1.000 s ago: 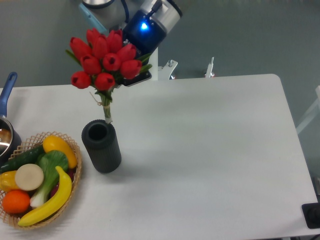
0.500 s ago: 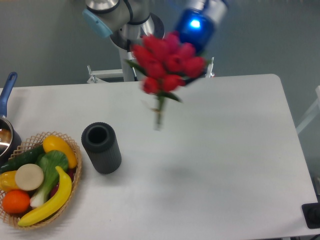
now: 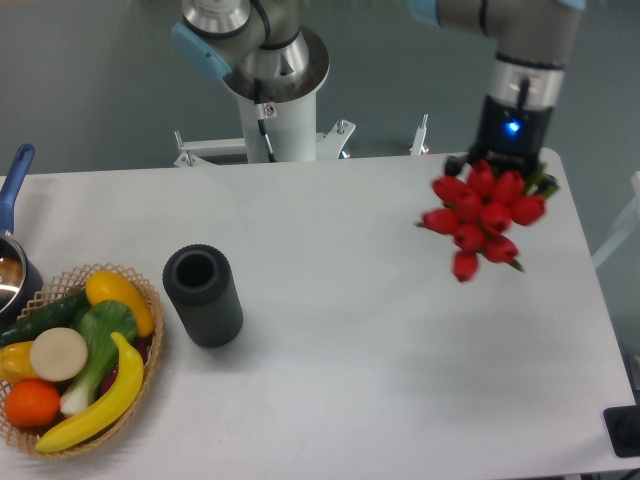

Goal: Pick up the flowers from the vase
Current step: 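Carry the tulip bouquet up and away from the vase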

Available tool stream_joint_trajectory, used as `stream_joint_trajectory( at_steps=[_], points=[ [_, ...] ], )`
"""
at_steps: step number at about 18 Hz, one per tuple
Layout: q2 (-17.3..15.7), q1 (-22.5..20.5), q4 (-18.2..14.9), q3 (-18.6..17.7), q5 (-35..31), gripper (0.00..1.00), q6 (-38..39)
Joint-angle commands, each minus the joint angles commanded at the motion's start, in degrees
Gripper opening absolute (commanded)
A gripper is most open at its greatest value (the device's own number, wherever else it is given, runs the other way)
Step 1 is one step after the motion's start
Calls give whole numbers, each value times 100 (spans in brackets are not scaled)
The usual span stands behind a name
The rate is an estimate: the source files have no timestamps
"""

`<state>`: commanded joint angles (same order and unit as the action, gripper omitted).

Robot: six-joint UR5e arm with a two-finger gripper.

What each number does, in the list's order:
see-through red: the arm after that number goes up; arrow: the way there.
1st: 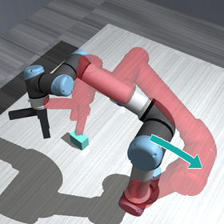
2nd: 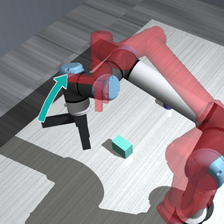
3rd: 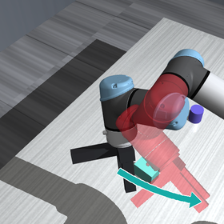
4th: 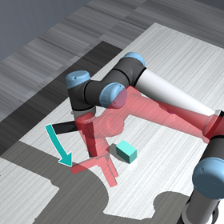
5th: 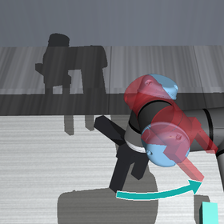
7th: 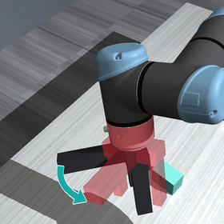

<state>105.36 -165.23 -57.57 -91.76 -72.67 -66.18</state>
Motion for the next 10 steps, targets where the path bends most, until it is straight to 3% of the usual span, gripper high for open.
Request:
stream_joint_trajectory(
  at_steps=[2, 7, 10],
  points=[
    [282, -18, 114, 88, -351, 15, -210],
    [660, 61, 27, 387, -1424, 18, -484],
    [775, 193, 27, 423, -1750, 18, -457]
  ],
)
